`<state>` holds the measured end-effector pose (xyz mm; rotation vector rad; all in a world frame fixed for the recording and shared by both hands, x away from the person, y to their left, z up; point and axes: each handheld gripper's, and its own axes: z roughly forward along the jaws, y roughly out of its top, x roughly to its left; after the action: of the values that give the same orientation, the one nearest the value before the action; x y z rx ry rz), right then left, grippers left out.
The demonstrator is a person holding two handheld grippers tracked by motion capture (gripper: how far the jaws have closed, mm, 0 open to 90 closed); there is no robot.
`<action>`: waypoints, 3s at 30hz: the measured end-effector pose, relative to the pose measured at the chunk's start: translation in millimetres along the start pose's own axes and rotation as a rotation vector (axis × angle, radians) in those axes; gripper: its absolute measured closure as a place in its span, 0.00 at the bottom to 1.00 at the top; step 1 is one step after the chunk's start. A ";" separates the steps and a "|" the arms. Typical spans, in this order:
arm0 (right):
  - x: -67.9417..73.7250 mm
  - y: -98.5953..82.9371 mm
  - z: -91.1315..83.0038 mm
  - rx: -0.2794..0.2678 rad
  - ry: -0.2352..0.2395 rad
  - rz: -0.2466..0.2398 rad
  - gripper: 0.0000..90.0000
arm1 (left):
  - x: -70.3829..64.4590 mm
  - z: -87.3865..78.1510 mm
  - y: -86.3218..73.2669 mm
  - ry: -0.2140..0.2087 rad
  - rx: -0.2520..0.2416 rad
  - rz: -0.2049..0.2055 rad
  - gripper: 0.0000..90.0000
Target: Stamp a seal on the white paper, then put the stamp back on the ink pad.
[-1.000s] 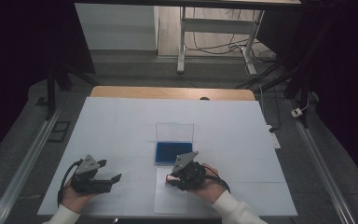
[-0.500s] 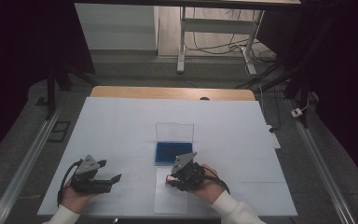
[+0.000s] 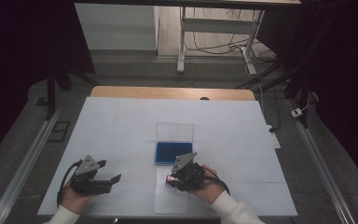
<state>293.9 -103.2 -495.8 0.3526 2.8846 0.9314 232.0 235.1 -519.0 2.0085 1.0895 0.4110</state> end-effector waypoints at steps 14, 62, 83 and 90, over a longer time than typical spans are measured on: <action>-1.1 -1.1 0.0 -0.005 0.006 -0.002 0.79 | -0.1 0.8 -0.2 0.002 0.005 0.002 0.20; -14.8 -5.7 -19.2 -0.116 0.037 0.097 0.78 | 1.2 2.6 1.1 0.000 0.005 0.000 0.20; -15.5 1.4 -49.1 -0.213 -0.011 0.082 0.78 | 1.6 2.8 0.8 0.001 0.004 0.002 0.20; -16.9 0.6 -48.9 -0.224 -0.013 0.089 0.78 | 1.3 1.9 0.9 0.002 0.001 0.002 0.20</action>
<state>302.7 -134.6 -455.6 0.4679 2.7338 1.2470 234.4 234.9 -519.6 2.0106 1.0896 0.4133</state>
